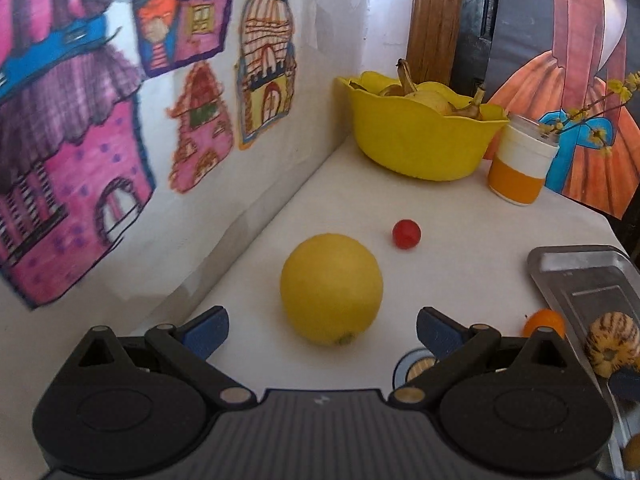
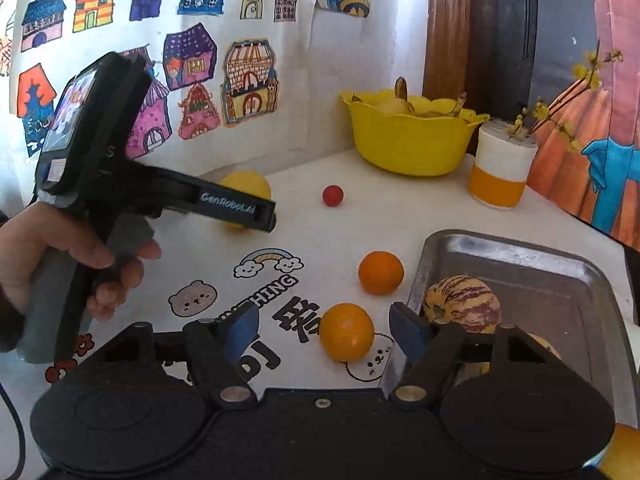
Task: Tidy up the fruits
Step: 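Move the left gripper toward the yellow lemon while the right approaches an orange, then grasp the yellow lemon with the left gripper while the right grasps the orange, then carry the lemon and orange onto the tray and open both grippers, then withdraw both grippers from the tray toward the remaining fruits, then move the left gripper toward the red cherry tomato while the right approaches the last orange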
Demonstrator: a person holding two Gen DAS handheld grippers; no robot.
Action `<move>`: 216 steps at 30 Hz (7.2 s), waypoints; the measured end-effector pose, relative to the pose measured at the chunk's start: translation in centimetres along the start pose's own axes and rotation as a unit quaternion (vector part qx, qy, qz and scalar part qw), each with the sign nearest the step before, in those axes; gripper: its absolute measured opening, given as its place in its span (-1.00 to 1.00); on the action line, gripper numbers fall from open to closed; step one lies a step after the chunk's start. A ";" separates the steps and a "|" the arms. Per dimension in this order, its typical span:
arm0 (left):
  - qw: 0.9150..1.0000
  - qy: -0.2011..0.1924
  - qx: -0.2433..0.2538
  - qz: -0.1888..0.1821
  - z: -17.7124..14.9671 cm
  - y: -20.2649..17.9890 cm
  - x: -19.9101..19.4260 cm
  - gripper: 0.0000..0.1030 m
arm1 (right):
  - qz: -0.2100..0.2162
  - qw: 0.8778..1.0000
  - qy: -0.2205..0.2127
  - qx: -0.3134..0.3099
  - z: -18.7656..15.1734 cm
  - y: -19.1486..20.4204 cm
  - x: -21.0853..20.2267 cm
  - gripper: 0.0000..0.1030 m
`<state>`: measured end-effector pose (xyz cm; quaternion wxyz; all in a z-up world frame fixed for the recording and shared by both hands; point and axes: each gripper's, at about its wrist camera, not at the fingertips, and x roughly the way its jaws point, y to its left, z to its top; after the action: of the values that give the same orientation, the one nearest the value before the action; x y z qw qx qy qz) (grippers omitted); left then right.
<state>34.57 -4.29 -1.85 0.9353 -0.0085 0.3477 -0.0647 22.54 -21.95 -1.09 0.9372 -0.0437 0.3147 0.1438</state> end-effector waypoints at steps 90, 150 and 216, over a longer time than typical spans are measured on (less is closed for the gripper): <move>0.989 0.030 0.008 -0.146 -6.0 -16.2 -7.2 0.14 | -0.140 0.980 -0.098 0.106 -8.6 -6.6 -11.9 -0.31; 0.999 0.027 0.006 0.024 -3.8 3.2 -12.3 0.99 | 0.005 0.996 0.026 -0.085 -1.1 4.8 -9.7 0.99; 0.995 -0.087 0.020 -0.054 6.2 -2.3 -10.2 0.99 | -0.013 0.991 -0.006 -0.131 16.2 -3.9 -11.0 0.99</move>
<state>30.74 -5.46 9.61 0.9572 -0.0139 0.2623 -0.1212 24.70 -25.49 18.43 0.9271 -0.1691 0.2869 0.1720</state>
